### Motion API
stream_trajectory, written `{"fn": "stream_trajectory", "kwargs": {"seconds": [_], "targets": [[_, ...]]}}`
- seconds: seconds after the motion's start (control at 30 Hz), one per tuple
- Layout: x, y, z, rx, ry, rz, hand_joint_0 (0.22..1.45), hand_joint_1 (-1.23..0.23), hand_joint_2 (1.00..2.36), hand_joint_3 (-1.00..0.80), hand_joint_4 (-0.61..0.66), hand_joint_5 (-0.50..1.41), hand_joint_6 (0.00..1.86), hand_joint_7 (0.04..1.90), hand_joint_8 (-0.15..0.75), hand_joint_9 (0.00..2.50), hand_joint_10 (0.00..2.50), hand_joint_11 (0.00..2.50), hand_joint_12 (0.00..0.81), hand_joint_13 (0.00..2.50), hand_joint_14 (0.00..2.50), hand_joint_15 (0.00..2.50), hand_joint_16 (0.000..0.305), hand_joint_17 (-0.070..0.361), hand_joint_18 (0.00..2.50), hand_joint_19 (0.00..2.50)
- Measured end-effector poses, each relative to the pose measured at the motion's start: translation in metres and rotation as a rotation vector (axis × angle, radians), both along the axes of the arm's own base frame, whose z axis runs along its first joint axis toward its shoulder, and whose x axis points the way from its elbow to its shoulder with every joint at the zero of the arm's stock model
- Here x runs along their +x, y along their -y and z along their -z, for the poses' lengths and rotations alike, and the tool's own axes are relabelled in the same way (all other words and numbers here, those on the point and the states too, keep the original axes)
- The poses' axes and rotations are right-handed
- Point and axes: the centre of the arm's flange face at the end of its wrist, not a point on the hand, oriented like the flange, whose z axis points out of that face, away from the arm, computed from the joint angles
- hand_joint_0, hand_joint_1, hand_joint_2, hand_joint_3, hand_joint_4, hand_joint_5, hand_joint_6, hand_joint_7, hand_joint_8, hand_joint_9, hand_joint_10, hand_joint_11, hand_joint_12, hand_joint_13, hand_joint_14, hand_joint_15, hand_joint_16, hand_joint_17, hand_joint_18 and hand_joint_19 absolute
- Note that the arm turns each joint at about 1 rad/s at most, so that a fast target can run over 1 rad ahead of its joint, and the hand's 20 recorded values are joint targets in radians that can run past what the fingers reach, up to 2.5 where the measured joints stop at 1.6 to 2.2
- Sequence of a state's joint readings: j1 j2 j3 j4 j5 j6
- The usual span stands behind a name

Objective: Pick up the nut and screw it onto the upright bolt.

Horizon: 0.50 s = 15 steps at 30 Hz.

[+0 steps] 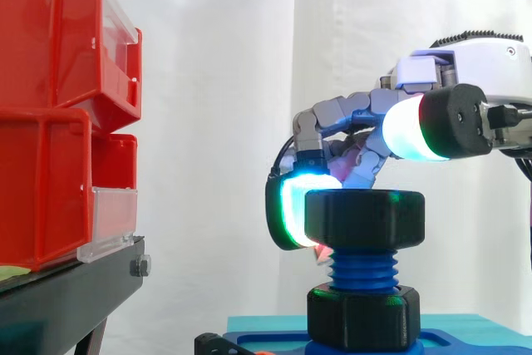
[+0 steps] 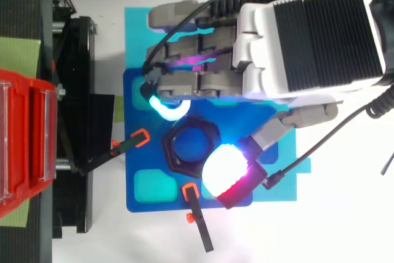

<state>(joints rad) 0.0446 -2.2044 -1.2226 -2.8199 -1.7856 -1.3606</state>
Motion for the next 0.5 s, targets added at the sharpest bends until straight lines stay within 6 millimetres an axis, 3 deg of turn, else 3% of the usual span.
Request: {"fn": "stream_trajectory", "kwargs": {"seconds": [0.33, 0.4, 0.5], "targets": [[-0.006, 0.025, 0.000, -0.002, 0.001, -0.023, 0.51, -0.16, 1.00, -0.50, 0.10, 0.02, 0.65, 1.23, 0.233, 1.12, 0.00, 0.00, 0.144, 0.83, 0.00, 0.00, 0.007, 0.016, 0.42, 0.00], [-0.007, 0.030, -0.001, -0.003, 0.003, -0.030, 0.51, -0.16, 1.00, -0.50, 0.10, 0.03, 0.64, 1.24, 0.231, 1.18, 0.00, 0.00, 0.143, 0.85, 0.00, 0.00, 0.006, 0.014, 0.45, 0.00], [-0.007, 0.037, -0.004, -0.004, 0.011, -0.037, 0.51, -0.16, 1.00, -0.50, 0.13, 0.03, 0.50, 1.47, 0.235, 1.16, 0.00, 0.00, 0.151, 0.83, 0.00, 0.00, 0.008, 0.017, 0.44, 0.00]]}}
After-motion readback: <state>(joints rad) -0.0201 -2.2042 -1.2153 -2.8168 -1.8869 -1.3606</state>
